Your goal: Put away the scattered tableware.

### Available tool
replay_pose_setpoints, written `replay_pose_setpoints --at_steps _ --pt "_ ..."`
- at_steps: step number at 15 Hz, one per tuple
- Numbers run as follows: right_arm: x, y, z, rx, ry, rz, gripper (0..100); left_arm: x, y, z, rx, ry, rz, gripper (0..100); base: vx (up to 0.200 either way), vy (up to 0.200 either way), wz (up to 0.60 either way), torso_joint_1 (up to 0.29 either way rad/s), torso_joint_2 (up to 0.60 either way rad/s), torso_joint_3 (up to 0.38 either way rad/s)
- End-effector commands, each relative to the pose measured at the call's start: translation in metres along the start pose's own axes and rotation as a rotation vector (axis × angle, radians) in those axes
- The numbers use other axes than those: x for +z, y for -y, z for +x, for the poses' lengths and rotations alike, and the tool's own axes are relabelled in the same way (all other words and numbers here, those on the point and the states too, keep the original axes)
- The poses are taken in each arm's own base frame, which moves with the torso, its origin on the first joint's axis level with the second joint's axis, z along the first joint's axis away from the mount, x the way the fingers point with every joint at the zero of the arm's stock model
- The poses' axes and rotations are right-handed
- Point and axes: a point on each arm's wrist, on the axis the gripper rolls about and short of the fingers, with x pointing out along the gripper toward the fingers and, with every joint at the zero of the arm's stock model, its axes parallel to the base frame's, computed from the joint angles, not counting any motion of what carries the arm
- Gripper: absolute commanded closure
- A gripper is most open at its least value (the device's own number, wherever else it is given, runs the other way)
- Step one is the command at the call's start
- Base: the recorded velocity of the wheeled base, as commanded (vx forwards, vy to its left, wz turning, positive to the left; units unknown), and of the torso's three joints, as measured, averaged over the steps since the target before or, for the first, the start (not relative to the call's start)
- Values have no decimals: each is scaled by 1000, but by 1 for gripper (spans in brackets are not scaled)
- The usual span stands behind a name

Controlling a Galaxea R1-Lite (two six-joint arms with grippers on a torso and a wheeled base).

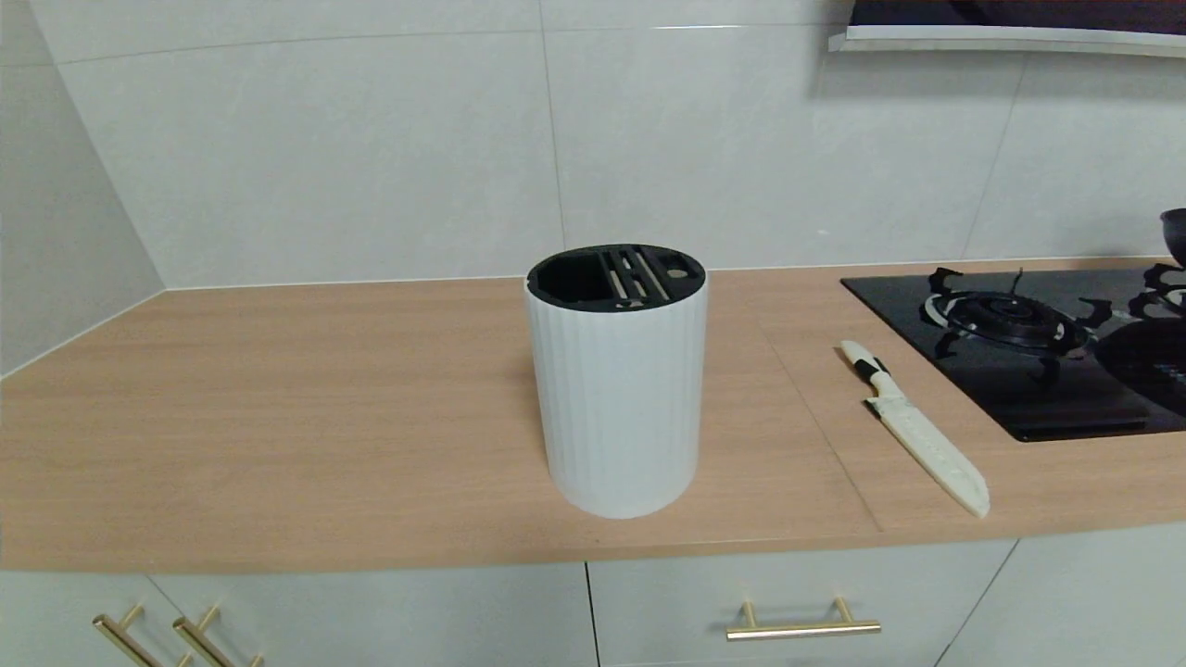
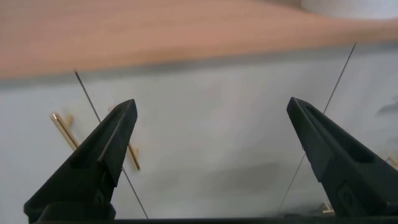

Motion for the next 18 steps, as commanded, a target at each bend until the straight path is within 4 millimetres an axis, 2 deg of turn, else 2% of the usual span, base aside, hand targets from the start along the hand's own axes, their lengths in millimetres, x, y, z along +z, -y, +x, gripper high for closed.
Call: replay_pose_setpoints --at_steps 1,18 --pt "0 0 0 -1 -2 -1 0 0 0 0 0 0 0 0 0 0 0 212 -491 -276" --pt "0 0 0 -1 -2 -1 0 0 0 0 0 0 0 0 0 0 0 252 -542 -294"
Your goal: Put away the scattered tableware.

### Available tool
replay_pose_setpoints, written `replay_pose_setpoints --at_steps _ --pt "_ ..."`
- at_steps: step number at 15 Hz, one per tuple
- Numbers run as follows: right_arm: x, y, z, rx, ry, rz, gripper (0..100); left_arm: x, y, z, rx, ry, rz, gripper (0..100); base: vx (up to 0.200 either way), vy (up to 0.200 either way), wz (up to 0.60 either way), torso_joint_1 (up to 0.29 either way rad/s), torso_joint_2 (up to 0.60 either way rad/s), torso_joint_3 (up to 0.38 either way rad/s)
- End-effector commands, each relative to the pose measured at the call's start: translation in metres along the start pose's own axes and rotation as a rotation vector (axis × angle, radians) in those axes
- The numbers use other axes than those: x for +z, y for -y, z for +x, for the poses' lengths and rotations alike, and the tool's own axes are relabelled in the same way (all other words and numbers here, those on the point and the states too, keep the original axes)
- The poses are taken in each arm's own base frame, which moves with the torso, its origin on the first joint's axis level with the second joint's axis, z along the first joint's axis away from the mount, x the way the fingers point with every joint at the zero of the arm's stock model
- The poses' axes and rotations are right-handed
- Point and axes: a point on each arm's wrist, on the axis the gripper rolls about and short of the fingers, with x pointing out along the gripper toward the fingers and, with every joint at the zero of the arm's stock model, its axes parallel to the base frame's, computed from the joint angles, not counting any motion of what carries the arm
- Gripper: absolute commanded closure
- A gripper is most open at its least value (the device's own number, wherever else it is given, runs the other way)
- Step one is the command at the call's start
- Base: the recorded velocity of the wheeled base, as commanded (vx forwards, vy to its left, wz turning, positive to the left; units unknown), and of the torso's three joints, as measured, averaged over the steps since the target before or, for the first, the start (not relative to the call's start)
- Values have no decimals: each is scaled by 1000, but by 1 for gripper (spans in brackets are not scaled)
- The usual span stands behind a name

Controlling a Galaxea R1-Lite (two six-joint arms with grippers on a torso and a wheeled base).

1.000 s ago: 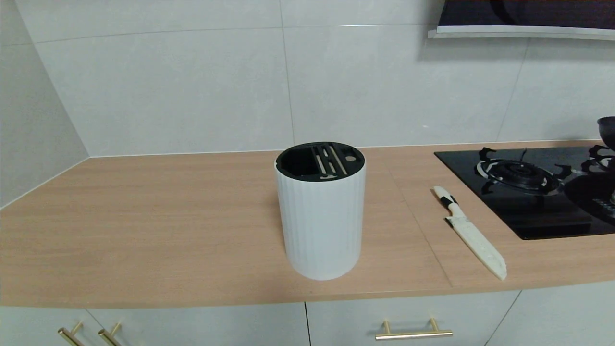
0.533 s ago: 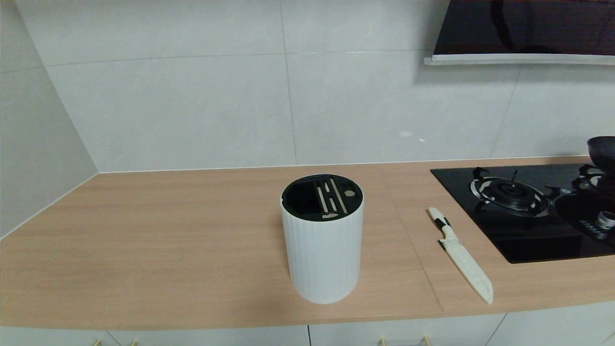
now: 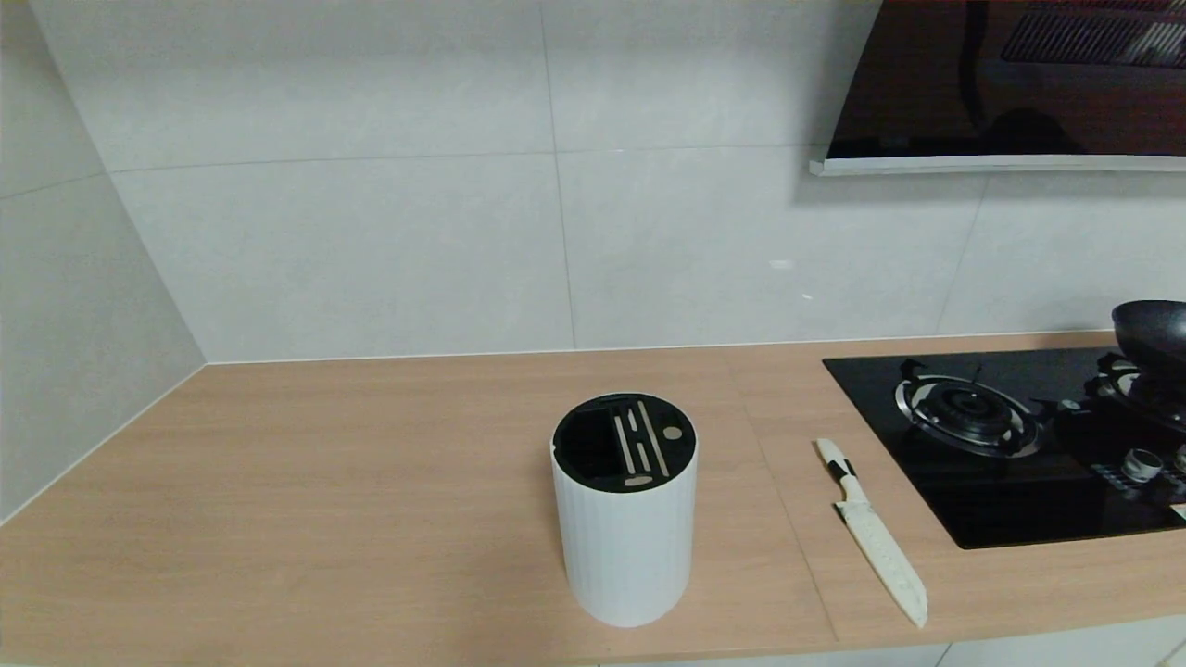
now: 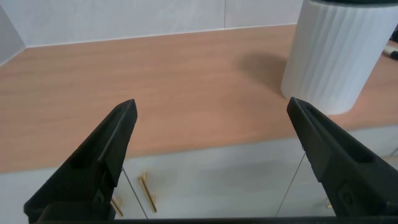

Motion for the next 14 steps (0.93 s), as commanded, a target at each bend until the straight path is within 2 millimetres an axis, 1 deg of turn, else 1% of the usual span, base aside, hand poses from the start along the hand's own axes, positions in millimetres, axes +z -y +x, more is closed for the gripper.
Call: replay_pose_setpoints --at_steps 1,5,14 --pt "0 0 0 2 -2 -1 0 0 0 0 0 0 0 0 0 0 0 207 -417 -207" --pt "0 0 0 2 -2 -1 0 0 0 0 0 0 0 0 0 0 0 183 -370 -194" --pt "0 0 0 0 0 -1 0 0 0 0 0 0 0 0 0 0 0 6 -11 -6"
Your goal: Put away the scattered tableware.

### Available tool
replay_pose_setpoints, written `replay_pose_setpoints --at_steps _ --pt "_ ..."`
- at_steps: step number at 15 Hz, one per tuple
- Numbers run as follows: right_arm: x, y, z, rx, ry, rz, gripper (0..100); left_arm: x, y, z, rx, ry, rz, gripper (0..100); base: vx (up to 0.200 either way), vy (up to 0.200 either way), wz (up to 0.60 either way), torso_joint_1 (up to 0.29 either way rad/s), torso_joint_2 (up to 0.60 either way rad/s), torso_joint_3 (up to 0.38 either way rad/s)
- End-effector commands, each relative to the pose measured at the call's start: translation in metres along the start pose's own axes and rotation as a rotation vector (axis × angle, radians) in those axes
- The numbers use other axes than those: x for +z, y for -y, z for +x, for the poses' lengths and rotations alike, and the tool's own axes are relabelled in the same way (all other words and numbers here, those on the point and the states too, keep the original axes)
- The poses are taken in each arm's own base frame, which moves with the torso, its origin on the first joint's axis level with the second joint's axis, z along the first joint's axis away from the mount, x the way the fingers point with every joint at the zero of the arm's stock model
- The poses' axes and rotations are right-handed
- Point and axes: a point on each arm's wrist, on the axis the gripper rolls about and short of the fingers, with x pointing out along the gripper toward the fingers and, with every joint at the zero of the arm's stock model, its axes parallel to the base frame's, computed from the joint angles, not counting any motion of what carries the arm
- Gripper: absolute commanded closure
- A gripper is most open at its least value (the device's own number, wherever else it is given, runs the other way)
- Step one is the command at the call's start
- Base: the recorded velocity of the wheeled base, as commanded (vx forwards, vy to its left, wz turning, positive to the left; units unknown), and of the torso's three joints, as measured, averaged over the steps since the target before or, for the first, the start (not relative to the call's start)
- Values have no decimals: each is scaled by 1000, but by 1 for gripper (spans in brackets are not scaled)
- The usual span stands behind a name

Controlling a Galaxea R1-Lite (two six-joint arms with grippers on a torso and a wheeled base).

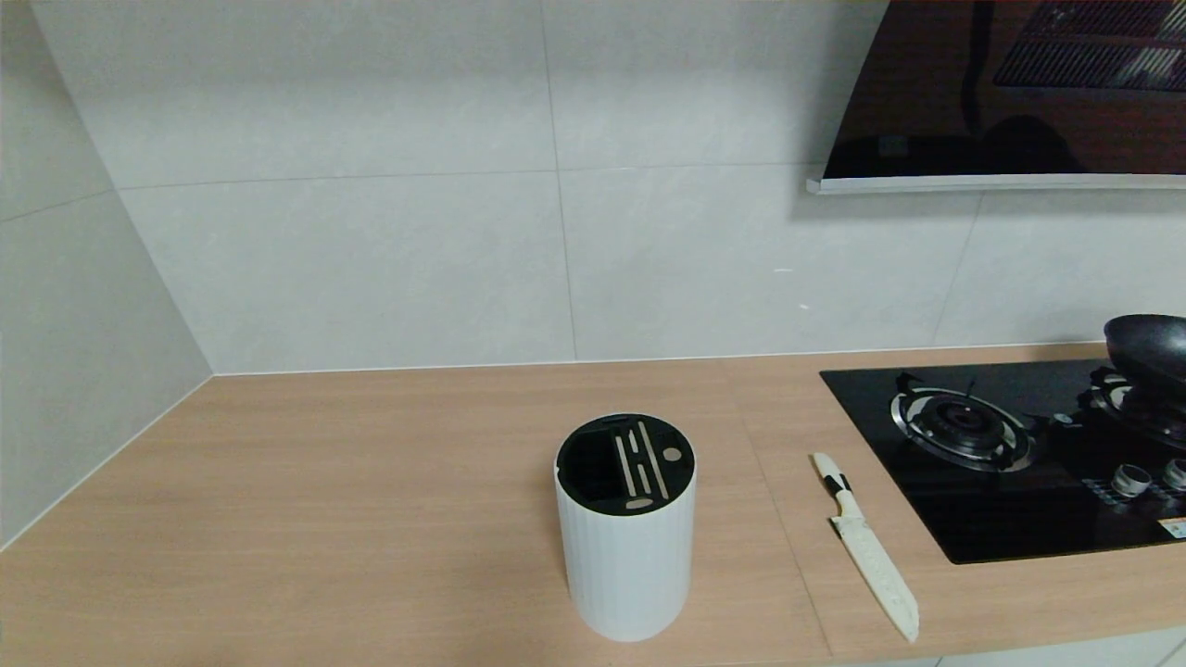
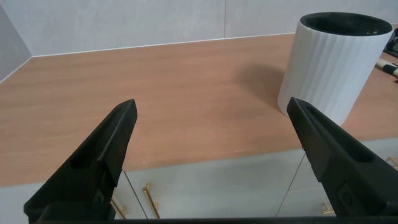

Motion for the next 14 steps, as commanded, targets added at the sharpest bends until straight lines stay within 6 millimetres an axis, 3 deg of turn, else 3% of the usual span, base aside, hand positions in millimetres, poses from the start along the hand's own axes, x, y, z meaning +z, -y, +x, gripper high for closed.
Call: replay_pose_setpoints --at_steps 1,2,3,4,8,11,12,13,14 --pt "0 0 0 3 0 -5 0 0 0 0 0 0 0 0 0 0 0 0 0 0" --pt "3 0 -1 11 15 0 0 0 0 0 0 0 0 0 0 0 0 0 0 0" --pt "35 -2 -10 87 139 33 0 0 0 0 0 0 0 0 0 0 0 0 0 0" --pt "47 -3 -11 155 130 71 0 0 0 0 0 0 0 0 0 0 0 0 0 0" --pt "52 -4 19 238 -105 36 0 0 0 0 0 0 0 0 0 0 0 0 0 0" --pt "65 -4 47 259 -264 33 0 0 0 0 0 0 0 0 0 0 0 0 0 0" --pt "75 -5 73 265 -379 37 0 0 0 0 0 0 0 0 0 0 0 0 0 0" --pt "78 -6 84 273 -414 38 0 0 0 0 0 0 0 0 0 0 0 0 0 0" --pt "83 -9 108 292 -487 40 0 0 0 0 0 0 0 0 0 0 0 0 0 0"
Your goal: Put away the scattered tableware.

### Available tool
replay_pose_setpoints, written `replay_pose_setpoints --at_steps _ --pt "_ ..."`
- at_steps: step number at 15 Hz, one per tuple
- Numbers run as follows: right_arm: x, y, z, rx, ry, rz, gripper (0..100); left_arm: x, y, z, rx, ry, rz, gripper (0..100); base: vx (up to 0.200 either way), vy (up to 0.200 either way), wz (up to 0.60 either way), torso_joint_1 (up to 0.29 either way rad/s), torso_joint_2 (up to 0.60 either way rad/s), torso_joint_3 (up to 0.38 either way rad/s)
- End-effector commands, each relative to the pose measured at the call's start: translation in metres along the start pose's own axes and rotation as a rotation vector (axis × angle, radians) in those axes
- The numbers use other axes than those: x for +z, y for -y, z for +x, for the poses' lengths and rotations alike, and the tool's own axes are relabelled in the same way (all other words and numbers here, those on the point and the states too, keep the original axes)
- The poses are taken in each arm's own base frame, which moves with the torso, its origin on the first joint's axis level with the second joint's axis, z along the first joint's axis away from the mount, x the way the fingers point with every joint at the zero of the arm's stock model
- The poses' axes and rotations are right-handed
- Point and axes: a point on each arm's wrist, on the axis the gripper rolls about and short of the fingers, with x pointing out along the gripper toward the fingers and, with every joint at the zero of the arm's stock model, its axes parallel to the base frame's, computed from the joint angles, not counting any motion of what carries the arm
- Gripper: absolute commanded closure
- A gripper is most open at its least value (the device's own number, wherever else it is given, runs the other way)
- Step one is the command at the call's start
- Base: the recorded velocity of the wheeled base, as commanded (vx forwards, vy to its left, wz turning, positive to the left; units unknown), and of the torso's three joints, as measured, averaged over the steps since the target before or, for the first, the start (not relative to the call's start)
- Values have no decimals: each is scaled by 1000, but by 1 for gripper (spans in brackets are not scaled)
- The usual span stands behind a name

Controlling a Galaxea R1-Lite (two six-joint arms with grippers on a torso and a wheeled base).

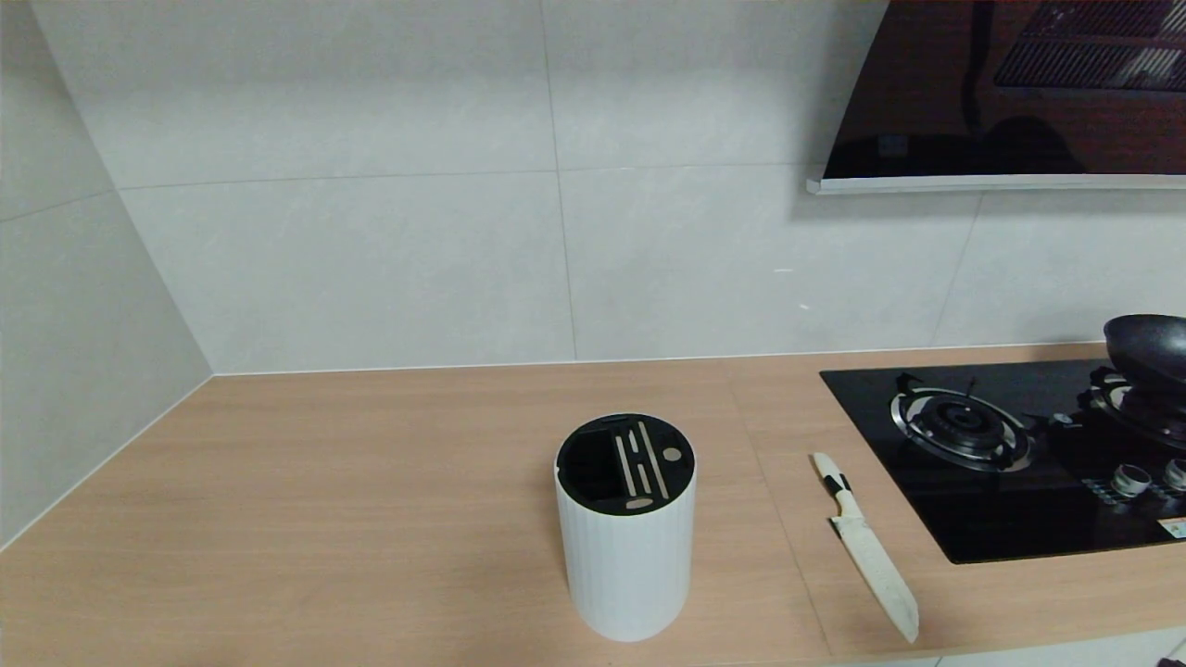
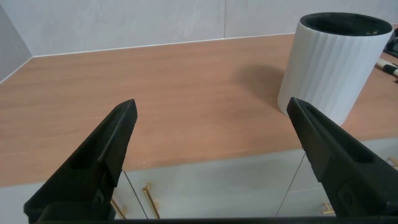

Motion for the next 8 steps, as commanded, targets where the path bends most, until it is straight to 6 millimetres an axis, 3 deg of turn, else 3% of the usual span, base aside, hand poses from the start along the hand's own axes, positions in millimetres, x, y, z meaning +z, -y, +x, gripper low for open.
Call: replay_pose_setpoints --at_steps 1,6,7,8 --pt "31 10 65 52 -233 28 0 0 0 0 0 0 0 0 0 0 0 0 0 0" --pt "31 19 149 34 -284 14 0 0 0 0 0 0 0 0 0 0 0 0 0 0" --pt "29 19 157 36 -292 12 0 0 0 0 0 0 0 0 0 0 0 0 0 0" --pt "26 22 185 21 -299 8 0 0 0 0 2 -1 0 0 0 0 0 0 0 0"
